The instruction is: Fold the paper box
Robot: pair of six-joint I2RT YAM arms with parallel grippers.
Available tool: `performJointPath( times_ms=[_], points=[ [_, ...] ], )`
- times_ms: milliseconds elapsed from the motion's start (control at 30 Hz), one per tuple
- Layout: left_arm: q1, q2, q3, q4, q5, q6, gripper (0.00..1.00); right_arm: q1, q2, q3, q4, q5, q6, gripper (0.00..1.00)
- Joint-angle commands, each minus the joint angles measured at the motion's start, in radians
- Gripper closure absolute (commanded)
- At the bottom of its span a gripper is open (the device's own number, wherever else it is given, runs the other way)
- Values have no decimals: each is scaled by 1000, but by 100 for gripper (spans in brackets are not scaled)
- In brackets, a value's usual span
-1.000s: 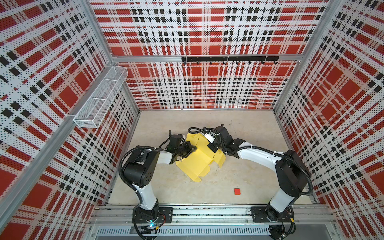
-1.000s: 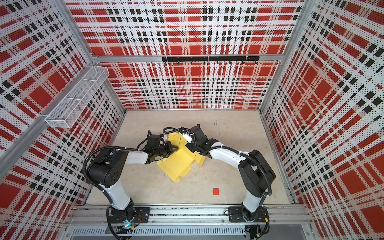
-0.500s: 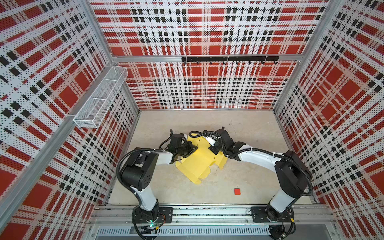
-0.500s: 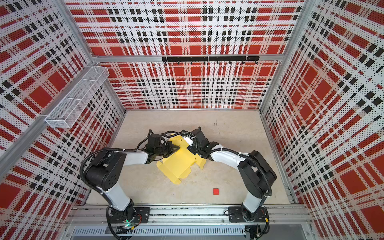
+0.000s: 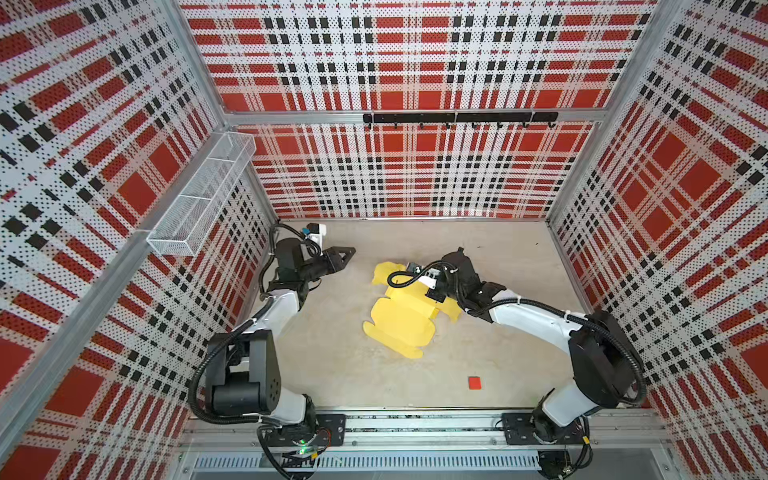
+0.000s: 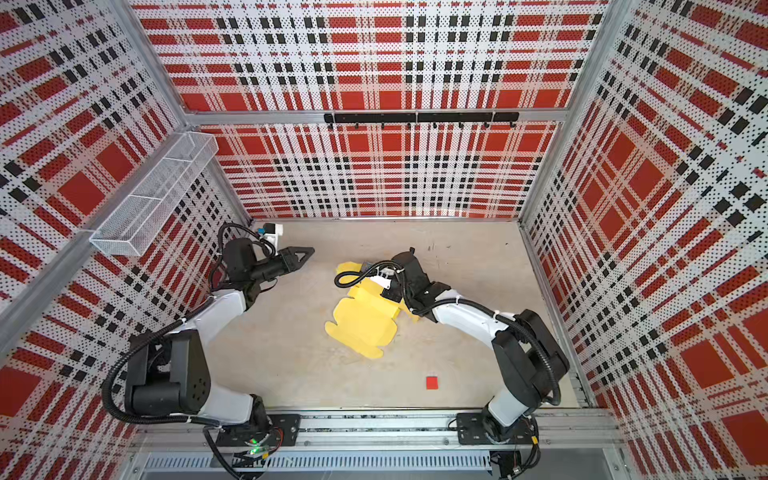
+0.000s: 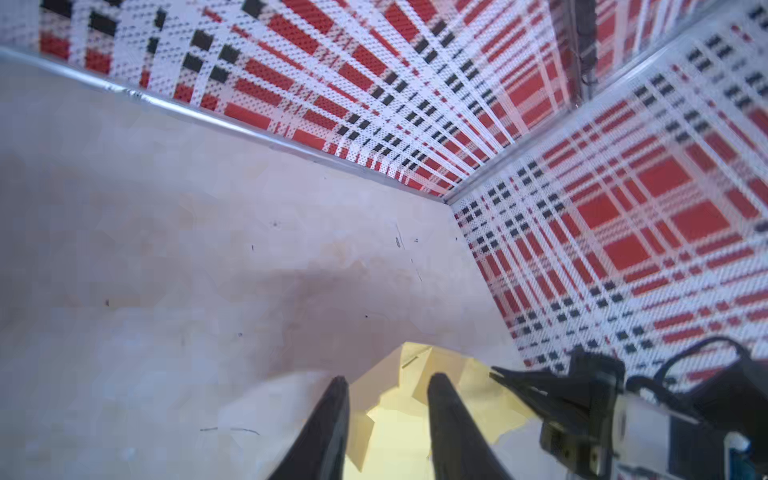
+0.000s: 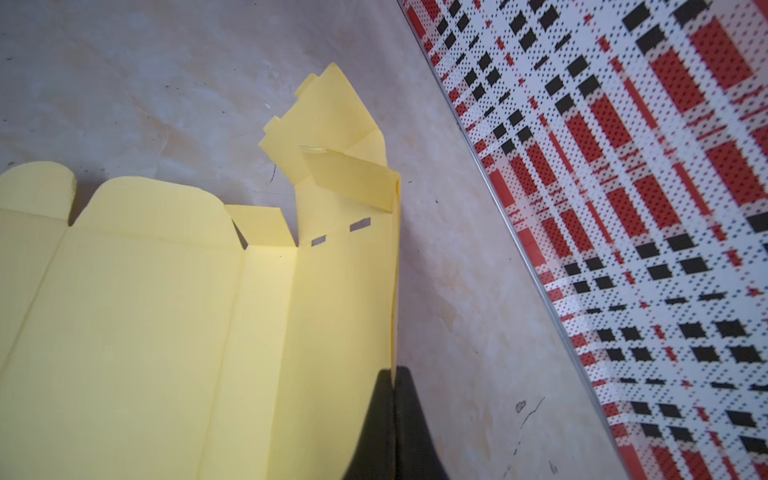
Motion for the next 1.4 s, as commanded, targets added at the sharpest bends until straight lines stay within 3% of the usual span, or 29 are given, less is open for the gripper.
performJointPath(
  times_ms=[0, 67, 200, 333, 433, 600, 700, 867, 1167, 1300, 1367],
  points=[
    [0, 38, 73, -147, 130, 375, 57, -3, -43, 19, 11, -90, -186, 100],
    [1, 40, 95, -219, 103, 513, 51, -9, -61, 34, -19, -150, -215, 100],
    [4, 27, 100, -316, 119, 726, 47, -11, -116, 18, -21, -253, -243, 100],
    [31, 23, 145, -479, 206, 878, 45, -34, -166, 25, -57, -345, -249, 100],
    [32, 22, 181, -686, 241, 1107, 44, -52, -189, 44, -115, -421, -268, 100],
    [28, 37, 266, -1048, 238, 1465, 43, -37, -220, 19, -128, -425, -332, 100],
    [7, 40, 265, -1143, 193, 1636, 43, -13, -233, -31, -91, -361, -423, 100],
    [-47, 44, 262, -1156, 109, 1780, 43, 31, -232, -97, -2, -245, -570, 100],
    [-114, 122, 271, -1155, -24, 1997, 44, 56, -128, -157, 144, -212, -681, 100],
    [-141, 161, 266, -1139, -80, 2034, 44, 79, -62, -200, 252, -165, -742, 100],
    [-149, 187, 269, -1084, -100, 1985, 45, 79, -39, -218, 261, -158, -778, 100]
  ],
)
